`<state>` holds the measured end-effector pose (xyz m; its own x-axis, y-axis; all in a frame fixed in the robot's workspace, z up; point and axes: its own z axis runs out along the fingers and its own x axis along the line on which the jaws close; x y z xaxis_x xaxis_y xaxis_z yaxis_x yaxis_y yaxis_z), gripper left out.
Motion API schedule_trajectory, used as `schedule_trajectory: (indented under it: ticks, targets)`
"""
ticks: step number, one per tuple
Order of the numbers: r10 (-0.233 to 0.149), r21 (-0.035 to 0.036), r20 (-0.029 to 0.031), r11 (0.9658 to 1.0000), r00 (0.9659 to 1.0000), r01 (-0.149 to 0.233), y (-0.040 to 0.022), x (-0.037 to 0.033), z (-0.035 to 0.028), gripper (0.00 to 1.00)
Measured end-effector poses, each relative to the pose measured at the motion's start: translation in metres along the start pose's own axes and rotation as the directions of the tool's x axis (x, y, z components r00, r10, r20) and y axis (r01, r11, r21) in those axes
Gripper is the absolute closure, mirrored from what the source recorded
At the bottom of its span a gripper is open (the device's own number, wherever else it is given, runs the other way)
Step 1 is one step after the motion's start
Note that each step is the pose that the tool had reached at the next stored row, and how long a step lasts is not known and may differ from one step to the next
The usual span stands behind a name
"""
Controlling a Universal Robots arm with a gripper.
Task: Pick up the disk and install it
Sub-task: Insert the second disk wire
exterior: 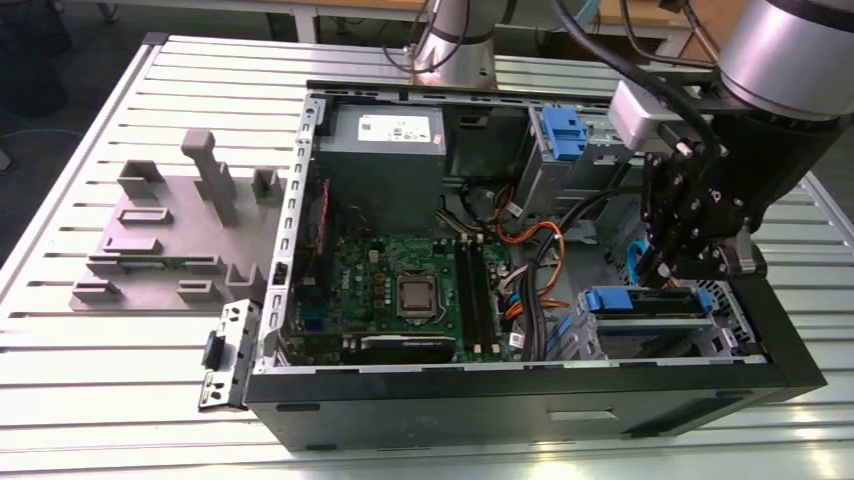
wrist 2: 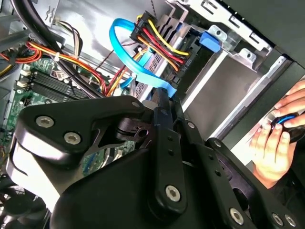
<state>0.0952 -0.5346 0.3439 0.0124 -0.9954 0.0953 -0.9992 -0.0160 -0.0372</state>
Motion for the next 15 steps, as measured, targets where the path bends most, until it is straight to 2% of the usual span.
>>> schedule_trajectory:
  ticks: [4, 7, 8, 11, 12, 15]
  targets:
    - [0.001, 0.0230, 0.0018, 0.9997, 1.0000, -0.001, 0.0050, -0.0001, 0.0021, 0.84]
    - [-0.001, 0.0319, 0.0017, 0.9995, 1.0000, 0.001, 0.0064, -0.0003, 0.0036, 0.84]
    - [-0.001, 0.0374, 0.0015, 0.9993, 1.0000, 0.001, 0.0066, -0.0003, 0.0038, 0.84]
    - [-0.001, 0.0599, 0.0013, 0.9982, 1.0000, 0.001, 0.0089, -0.0003, 0.0041, 0.84]
    - [-0.001, 0.0648, 0.0012, 0.9979, 1.0000, 0.001, 0.0098, -0.0003, 0.0043, 0.84]
    - [0.000, 0.0731, 0.0010, 0.9973, 1.0000, 0.000, 0.0113, -0.0005, 0.0053, 0.84]
